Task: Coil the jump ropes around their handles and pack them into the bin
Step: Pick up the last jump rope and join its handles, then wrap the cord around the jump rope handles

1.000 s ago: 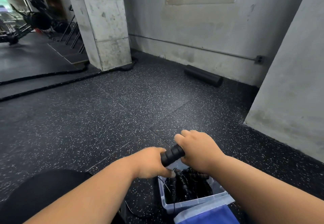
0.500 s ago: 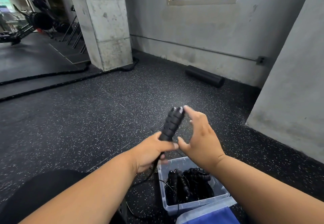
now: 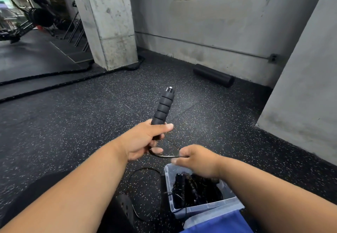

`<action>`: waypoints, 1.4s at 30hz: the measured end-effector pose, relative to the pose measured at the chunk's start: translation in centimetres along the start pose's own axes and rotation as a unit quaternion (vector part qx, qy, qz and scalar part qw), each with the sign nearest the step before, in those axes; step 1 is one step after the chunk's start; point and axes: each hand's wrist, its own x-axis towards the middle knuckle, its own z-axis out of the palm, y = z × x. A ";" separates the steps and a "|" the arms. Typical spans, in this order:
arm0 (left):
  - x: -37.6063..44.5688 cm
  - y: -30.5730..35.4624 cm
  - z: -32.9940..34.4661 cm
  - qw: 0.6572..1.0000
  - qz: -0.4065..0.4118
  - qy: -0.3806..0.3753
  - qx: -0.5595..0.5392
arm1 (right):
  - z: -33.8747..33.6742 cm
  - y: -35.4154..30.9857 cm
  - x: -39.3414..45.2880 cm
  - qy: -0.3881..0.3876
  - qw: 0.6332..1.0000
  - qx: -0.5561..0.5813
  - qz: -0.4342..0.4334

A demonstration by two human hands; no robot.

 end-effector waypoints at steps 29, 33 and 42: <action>-1.4 -3.1 3.9 0.951 0.130 -0.113 0.258 | -2.9 2.4 0.4 -0.069 0.893 0.443 0.033; -0.5 -3.6 3.1 0.990 0.108 -0.083 0.040 | -0.6 0.8 0.9 -0.058 0.871 0.481 0.082; 1.1 -2.9 0.5 0.988 0.071 0.072 -0.113 | 0.4 -0.7 0.4 0.034 0.926 0.371 0.062</action>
